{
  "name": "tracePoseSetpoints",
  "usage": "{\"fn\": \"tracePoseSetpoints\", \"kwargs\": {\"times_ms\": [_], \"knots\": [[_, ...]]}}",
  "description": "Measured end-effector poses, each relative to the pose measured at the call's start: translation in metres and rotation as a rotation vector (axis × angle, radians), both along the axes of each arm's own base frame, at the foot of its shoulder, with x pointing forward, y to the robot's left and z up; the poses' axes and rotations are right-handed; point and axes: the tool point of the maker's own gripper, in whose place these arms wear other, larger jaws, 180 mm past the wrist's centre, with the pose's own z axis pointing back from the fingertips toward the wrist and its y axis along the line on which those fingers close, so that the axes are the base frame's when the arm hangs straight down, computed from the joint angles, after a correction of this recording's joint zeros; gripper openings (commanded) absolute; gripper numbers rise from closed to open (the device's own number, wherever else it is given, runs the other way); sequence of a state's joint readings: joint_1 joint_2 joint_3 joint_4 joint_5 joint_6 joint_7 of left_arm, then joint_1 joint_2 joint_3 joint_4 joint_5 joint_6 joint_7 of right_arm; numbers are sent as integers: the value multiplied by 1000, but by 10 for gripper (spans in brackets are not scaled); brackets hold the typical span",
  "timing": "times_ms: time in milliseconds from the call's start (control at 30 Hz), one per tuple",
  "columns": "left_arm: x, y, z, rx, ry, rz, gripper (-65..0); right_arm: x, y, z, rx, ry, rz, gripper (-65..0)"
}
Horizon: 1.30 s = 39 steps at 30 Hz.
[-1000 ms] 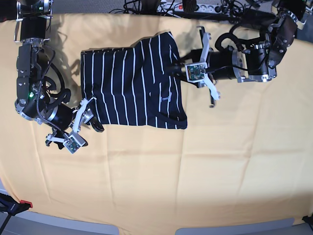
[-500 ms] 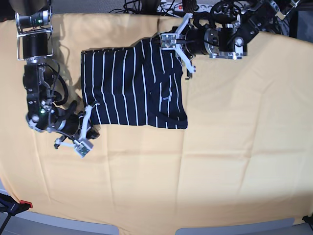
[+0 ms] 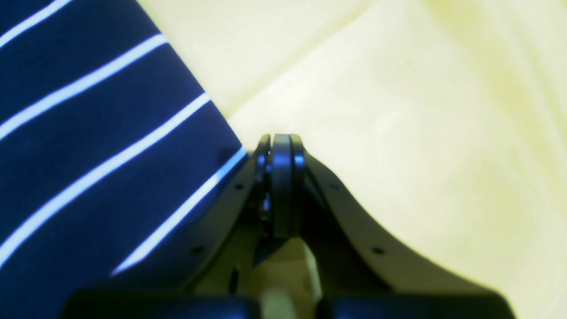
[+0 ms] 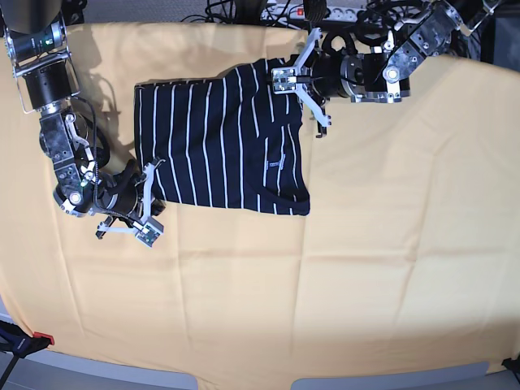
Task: Fold the T-shirt properly
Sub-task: 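Grasp opposite corners of the folded bundle with both grippers, then rotate the folded bundle with both grippers to square it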
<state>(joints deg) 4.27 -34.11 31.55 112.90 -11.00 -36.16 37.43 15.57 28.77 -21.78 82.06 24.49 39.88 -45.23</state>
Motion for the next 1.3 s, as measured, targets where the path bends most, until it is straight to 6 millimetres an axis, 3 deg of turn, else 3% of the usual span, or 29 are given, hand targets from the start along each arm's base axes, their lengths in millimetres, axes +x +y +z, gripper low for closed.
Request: {"fn": "tracePoseSetpoints", "kwargs": {"times_ms": [233, 367, 533, 667, 867, 1033, 1167, 1300], "knots": [[19, 2, -8, -39, -17, 71, -650, -10, -7, -1, 42, 46, -19, -650], [49, 7, -10, -51, -40, 101, -650, -25, -9, -5, 30, 49, -8, -650], [82, 23, -13, 12, -61, 162, -650, -52, 0, -5, 31, 43, 38, -650], [92, 31, -7, 82, -126, 150, -650, -54, 2, -4, 30, 43, 33, -650], [125, 55, -3, 106, -213, 193, -650, -65, 7, -6, 41, 44, 7, -650], [152, 52, -9, -83, -213, 241, -650, -89, 22, 2, 56, 32, -5, -650], [185, 51, -13, -97, -267, 272, -650, -125, 46, 9, 104, 47, 26, -650], [209, 50, -10, -131, -281, 297, -650, -144, 46, 8, 55, 15, -20, -650]]}}
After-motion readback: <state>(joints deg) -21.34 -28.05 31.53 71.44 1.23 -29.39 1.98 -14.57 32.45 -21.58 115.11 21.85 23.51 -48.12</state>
